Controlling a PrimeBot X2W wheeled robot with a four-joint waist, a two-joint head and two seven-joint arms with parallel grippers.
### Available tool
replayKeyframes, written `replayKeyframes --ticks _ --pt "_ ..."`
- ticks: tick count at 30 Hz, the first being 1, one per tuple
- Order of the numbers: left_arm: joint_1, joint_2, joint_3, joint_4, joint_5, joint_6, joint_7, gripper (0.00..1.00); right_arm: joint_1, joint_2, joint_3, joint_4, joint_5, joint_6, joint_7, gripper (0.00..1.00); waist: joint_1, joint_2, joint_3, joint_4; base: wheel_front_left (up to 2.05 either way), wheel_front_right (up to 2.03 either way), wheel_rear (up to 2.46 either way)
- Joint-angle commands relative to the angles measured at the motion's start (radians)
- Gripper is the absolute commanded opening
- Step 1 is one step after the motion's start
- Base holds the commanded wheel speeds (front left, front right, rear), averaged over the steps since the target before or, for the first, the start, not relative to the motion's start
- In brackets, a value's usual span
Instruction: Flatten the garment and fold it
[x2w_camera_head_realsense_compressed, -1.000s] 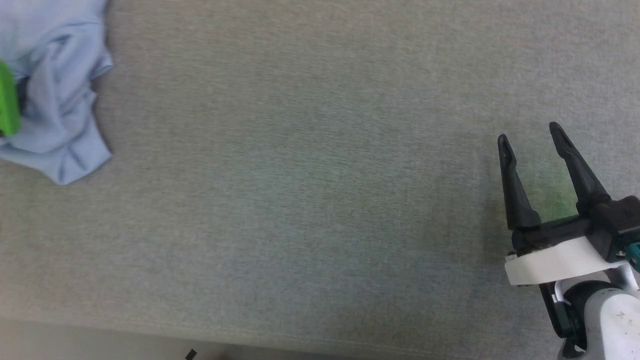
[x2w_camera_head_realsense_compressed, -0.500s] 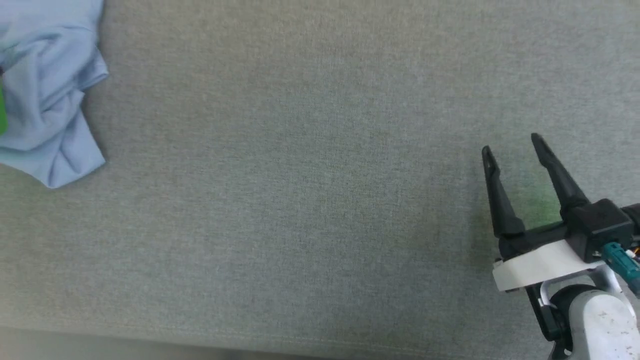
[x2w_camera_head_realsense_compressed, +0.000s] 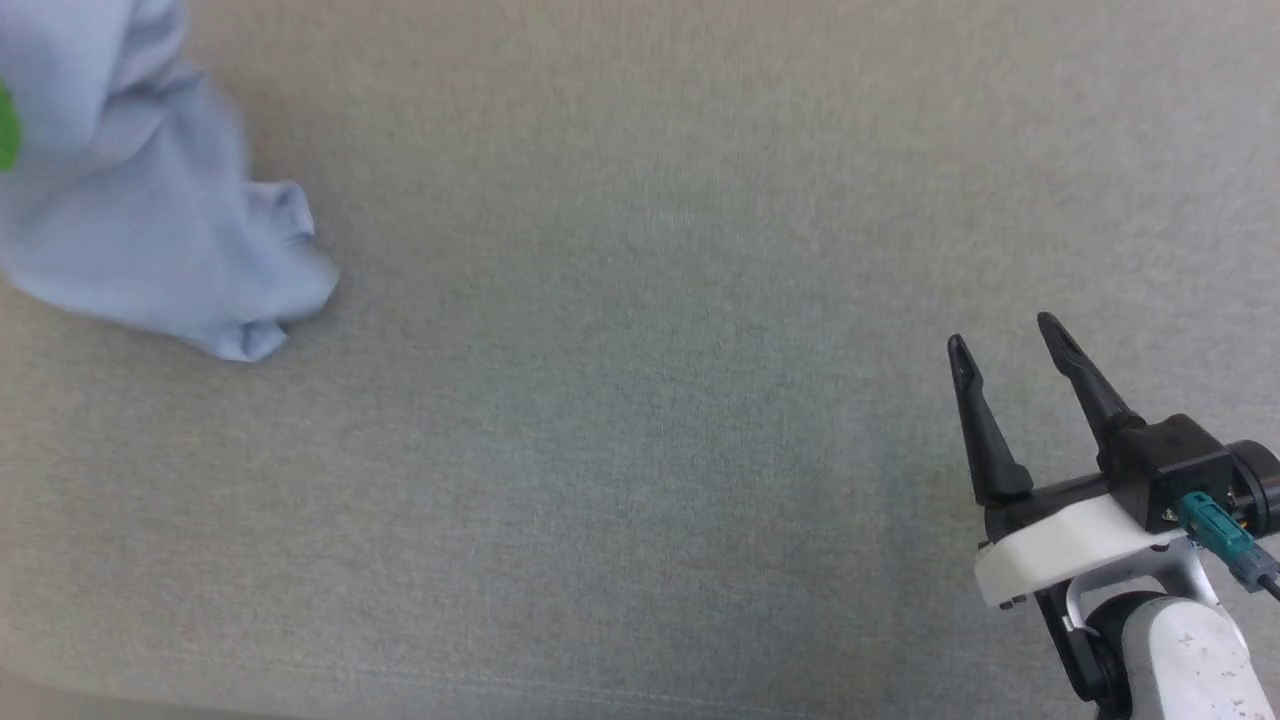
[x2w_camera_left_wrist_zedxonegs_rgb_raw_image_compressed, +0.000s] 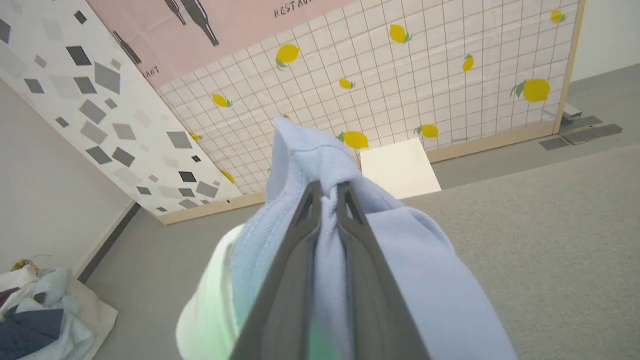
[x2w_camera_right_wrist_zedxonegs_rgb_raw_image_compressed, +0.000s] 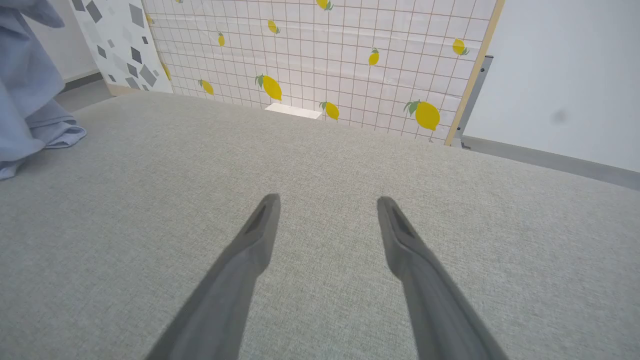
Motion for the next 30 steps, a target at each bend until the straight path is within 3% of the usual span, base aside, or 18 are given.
replayKeyframes --ticks 1,7,11,18,26,27,28,30 --pt "-0.026 -0.004 -0.018 -0.036 0.011 -0.003 -0.017 0.00 0.008 0.002 -0.001 0.004 0.008 -0.002 -0.001 1.00 0.0001 0.0000 -0.085 -0.001 0.00 0.00 0.00" --pt "-0.058 -0.029 -0.113 -0.202 -0.044 -0.003 -0.020 0.00 0.001 0.007 -0.013 0.015 0.018 -0.002 -0.004 1.00 0.0001 0.0000 -0.130 -0.031 0.00 0.00 0.00" --pt "-0.077 -0.078 -0.159 -0.274 -0.075 -0.004 0.003 0.00 -0.008 0.012 -0.021 0.016 0.019 -0.002 -0.008 1.00 0.0001 0.0000 -0.138 -0.068 0.00 0.00 0.00" --pt "-0.081 -0.244 -0.245 -0.319 -0.089 0.049 0.054 0.00 -0.041 0.024 -0.063 0.010 0.011 -0.002 -0.032 1.00 0.0001 0.0000 -0.107 -0.167 0.00 0.00 0.00" --pt "0.030 -0.479 -0.403 -0.241 -0.093 0.139 0.090 0.00 -0.069 0.032 -0.134 0.027 0.046 -0.002 -0.086 1.00 0.0001 0.0000 -0.036 -0.286 0.00 0.00 0.00" --pt "0.052 -0.502 -0.433 -0.224 -0.090 0.140 0.096 0.81 -0.072 0.032 -0.140 0.034 0.054 -0.002 -0.094 1.00 0.0001 0.0000 -0.028 -0.296 0.00 0.00 0.00" --pt "0.069 -0.518 -0.455 -0.212 -0.090 0.139 0.102 1.00 -0.073 0.032 -0.143 0.039 0.059 -0.002 -0.100 1.00 0.0001 0.0000 -0.021 -0.304 0.00 0.00 0.00" --pt "0.101 -0.545 -0.498 -0.191 -0.087 0.133 0.106 1.00 -0.077 0.032 -0.144 0.051 0.066 -0.002 -0.114 1.00 0.0001 0.0000 -0.011 -0.315 0.00 0.00 0.00"
